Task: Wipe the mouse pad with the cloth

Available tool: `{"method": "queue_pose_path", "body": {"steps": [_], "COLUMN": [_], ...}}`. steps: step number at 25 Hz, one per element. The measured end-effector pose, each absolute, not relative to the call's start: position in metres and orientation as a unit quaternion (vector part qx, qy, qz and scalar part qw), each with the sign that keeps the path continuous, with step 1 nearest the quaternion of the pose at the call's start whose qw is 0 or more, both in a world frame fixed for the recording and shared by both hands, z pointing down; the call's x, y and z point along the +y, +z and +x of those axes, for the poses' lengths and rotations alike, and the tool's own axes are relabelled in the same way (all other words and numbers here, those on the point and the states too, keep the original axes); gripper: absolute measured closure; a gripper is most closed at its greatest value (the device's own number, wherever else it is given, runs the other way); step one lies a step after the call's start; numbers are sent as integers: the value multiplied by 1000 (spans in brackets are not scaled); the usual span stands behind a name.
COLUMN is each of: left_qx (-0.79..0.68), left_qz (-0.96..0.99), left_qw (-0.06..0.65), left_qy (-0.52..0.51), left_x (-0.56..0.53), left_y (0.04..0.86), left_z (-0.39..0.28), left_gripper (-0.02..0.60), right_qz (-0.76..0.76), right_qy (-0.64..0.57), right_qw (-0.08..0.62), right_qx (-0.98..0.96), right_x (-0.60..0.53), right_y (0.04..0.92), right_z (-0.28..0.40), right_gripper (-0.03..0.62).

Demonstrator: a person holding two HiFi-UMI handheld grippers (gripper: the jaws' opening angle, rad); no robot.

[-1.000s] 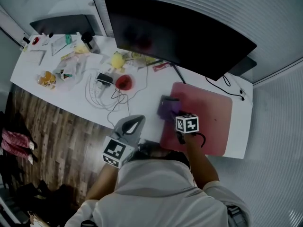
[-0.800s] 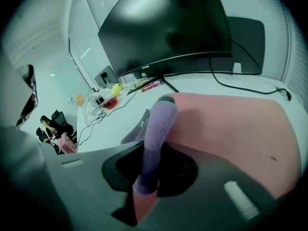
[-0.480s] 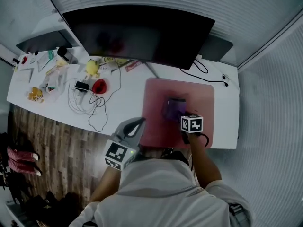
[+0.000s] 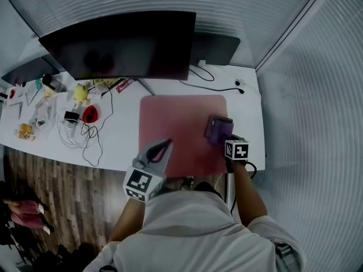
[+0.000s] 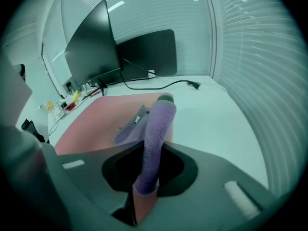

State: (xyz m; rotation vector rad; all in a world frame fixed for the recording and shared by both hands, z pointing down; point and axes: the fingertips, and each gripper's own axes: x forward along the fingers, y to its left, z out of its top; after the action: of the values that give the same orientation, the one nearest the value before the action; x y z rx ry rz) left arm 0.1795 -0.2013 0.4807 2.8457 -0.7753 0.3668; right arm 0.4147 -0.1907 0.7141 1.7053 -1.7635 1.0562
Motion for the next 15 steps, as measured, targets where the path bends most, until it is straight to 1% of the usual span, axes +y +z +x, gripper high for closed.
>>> {"method": "queue_pose_path", "body": {"steps": [5,8,12,15], "left_qx": [-242,-238,-243,-250], "left_qz": [958,959,958,957], "left_qw": [83,85,85,90], "left_qy": [126,126,124,120], "left_x": [-196,-194,-190,-190], "left_y": [483,481,479,470], "left_z": [208,210,195,170], "left_gripper": [578,578,578,578], "right_qz": [658,667,657,636], "right_qy": [394,397,366,355], "right_qw": [224,189,141,116], "right_qx": [-602,-602,-643,-676], "right_x": [-158,-150,-161,-178], "right_y": [715,701,657,621], "right_z": [470,478,449,402], "right_gripper": [534,534,534,536]}}
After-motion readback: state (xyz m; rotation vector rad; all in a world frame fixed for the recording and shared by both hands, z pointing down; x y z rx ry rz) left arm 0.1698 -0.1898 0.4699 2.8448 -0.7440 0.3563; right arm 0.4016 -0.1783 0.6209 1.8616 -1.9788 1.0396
